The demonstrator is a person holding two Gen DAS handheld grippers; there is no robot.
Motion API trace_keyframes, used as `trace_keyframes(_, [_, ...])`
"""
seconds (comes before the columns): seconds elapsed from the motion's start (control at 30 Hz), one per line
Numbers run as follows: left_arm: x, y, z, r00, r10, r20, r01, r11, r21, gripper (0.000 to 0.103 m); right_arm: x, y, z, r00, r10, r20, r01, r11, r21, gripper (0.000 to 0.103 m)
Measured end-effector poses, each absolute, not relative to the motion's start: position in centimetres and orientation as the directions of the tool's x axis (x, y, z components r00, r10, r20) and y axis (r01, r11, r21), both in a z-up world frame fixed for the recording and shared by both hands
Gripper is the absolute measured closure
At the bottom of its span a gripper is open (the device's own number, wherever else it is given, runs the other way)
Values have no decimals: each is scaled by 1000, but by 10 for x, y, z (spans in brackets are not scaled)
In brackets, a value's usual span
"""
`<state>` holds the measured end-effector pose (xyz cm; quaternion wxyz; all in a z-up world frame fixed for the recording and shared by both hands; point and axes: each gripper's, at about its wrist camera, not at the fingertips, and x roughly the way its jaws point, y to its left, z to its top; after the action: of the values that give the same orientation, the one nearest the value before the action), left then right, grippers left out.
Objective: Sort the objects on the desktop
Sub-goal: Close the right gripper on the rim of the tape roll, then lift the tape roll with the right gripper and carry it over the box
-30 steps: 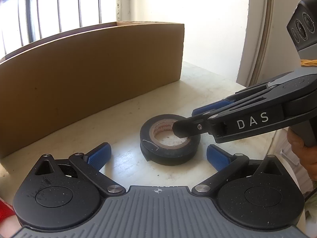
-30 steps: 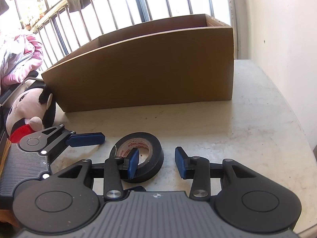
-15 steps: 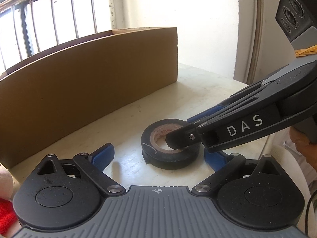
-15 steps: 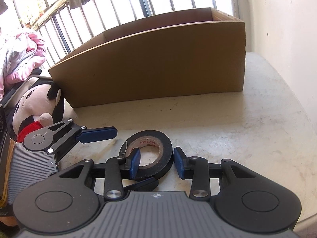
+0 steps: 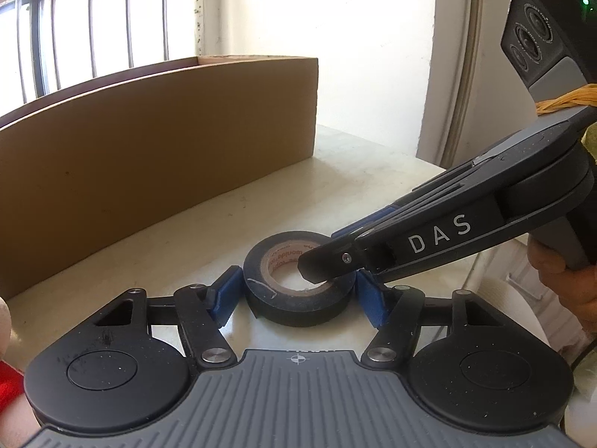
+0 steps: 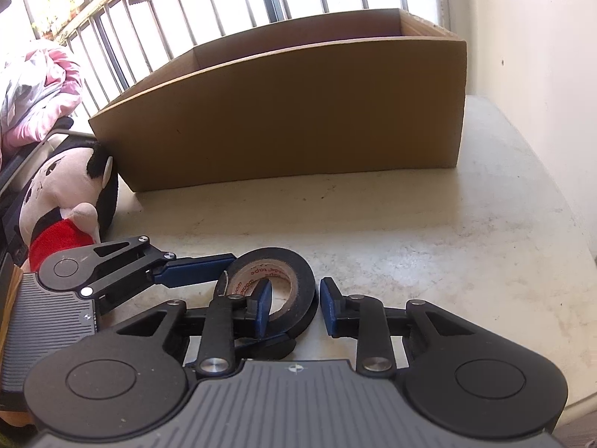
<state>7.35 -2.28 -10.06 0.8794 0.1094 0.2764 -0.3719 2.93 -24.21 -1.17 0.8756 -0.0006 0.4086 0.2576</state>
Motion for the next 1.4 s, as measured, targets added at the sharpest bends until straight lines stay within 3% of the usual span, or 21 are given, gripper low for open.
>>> trace_keyframes(0.23, [64,-24,-100,559,-605,-568,730,684,-9,37,24,-234,-11,551,411,-726,-479,868,129,77])
trace_keyframes(1.4, [60,-26,-85,601,-592,-537,711,703,20,37,25,-236,9,571,426,-702,-460,874,156,81])
